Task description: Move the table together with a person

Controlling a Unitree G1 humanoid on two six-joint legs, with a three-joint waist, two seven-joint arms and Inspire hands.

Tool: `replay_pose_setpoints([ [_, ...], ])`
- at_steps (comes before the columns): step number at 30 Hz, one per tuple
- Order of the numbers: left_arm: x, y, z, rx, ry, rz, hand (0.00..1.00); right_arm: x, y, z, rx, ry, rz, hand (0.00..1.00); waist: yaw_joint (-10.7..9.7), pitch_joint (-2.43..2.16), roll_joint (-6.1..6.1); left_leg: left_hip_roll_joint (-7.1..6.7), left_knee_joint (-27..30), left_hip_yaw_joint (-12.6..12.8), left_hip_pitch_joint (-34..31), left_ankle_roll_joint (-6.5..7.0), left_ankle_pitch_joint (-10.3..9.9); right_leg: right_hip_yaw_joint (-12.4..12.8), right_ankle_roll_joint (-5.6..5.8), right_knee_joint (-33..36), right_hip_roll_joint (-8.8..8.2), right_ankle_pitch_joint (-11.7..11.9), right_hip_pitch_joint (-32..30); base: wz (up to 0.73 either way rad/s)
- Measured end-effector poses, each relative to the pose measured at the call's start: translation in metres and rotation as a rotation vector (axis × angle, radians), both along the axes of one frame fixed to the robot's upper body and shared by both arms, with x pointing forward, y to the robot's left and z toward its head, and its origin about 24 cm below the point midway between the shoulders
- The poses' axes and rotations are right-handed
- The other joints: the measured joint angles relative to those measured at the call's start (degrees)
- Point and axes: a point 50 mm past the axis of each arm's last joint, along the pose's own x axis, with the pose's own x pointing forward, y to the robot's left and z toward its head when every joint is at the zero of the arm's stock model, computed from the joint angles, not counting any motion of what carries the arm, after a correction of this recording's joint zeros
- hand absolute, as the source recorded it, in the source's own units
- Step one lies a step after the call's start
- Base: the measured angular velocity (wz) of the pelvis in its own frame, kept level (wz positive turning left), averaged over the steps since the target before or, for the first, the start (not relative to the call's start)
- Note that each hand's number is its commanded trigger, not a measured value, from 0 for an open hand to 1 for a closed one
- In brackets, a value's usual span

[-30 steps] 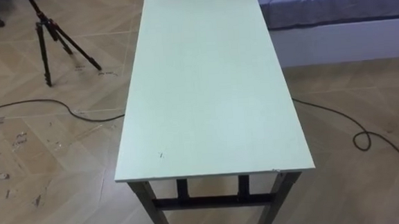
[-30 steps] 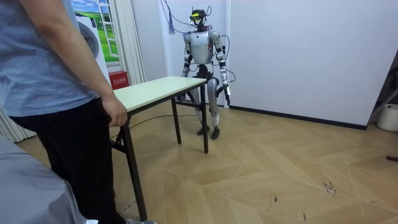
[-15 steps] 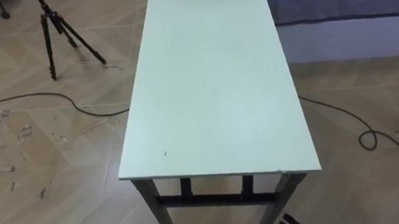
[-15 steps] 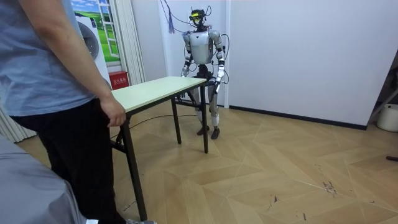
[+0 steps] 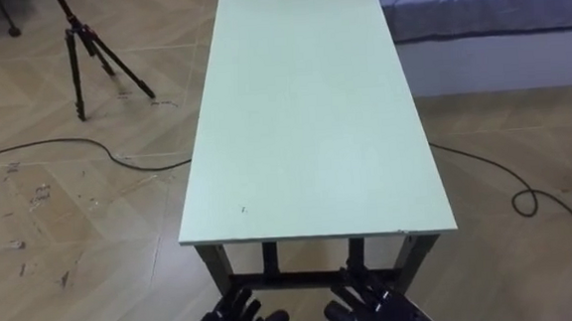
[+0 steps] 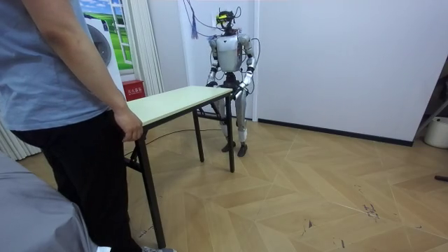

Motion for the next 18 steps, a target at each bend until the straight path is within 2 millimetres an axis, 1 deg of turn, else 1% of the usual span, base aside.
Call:
replay_pose_setpoints([
  [2, 0.006, -0.006, 0.008, -0.030, -0.039, -0.017, 0.00, 0.002, 0.001, 0.002, 0.028, -0.002, -0.002, 0.00, -0.1, 0.00, -0.13, -0.01, 0.0, 0.0, 0.1, 0.00, 0.0, 0.2, 0.00, 0.0, 0.00, 0.0, 0.1, -0.04],
  [5, 0.012, -0.011, 0.016, -0.049, -0.079, -0.027, 0.00, 0.008, 0.004, 0.005, 0.042, -0.021, 0.008, 0.00, -0.4, 0.02, -0.16, 0.00, -0.1, 0.0, 0.2, 0.00, 0.0, 0.3, 0.00, 0.0, 0.03, 0.0, 0.2, -0.04],
  [7, 0.015, -0.012, 0.017, -0.051, -0.089, -0.034, 0.00, 0.012, 0.004, 0.006, 0.040, -0.033, 0.012, 0.00, -0.4, 0.11, -0.24, 0.01, -0.2, 0.0, 0.4, 0.00, 0.0, 0.4, 0.00, 0.0, 0.06, 0.0, 0.3, 0.00],
  [8, 0.017, -0.012, 0.018, -0.052, -0.092, -0.038, 0.00, 0.014, 0.004, 0.007, 0.039, -0.038, 0.013, 0.00, -0.4, 0.29, -0.41, 0.01, -0.3, 0.0, 0.8, 0.00, 0.0, 0.5, 0.00, -0.1, 0.07, 0.0, 0.4, -0.04],
  [9, 0.018, -0.012, 0.018, -0.053, -0.092, -0.040, 0.00, 0.015, 0.004, 0.007, 0.039, -0.041, 0.014, 0.00, -0.5, 0.37, -0.57, 0.00, -0.4, 0.0, 1.2, 0.00, 0.0, 0.7, 0.00, -0.3, 0.10, 0.0, 0.7, -0.05],
  [11, 0.019, -0.013, 0.018, -0.053, -0.094, -0.042, 0.00, 0.016, 0.004, 0.008, 0.039, -0.044, 0.015, 0.00, -0.5, 0.44, -0.70, -0.07, -0.4, 0.0, 1.5, -0.01, 0.0, 0.7, 0.06, -0.4, 0.06, 0.0, 1.1, -0.02],
  [14, 0.027, -0.013, 0.021, -0.049, -0.116, -0.051, 0.00, 0.017, 0.005, 0.008, 0.038, -0.046, 0.019, 0.00, -0.5, 0.64, -0.88, -0.08, -0.4, 0.1, 1.5, -0.01, 0.0, 0.6, 0.08, -0.4, 0.04, 0.0, 1.1, 0.00],
  [18, 0.033, -0.013, 0.024, -0.045, -0.135, -0.057, 0.00, 0.019, 0.006, 0.009, 0.030, -0.051, 0.021, 0.00, -0.5, 0.65, -0.86, -0.08, -0.4, 0.3, 1.4, -0.01, 0.0, 0.7, 0.07, -0.4, 0.04, 0.0, 1.0, 0.00],
])
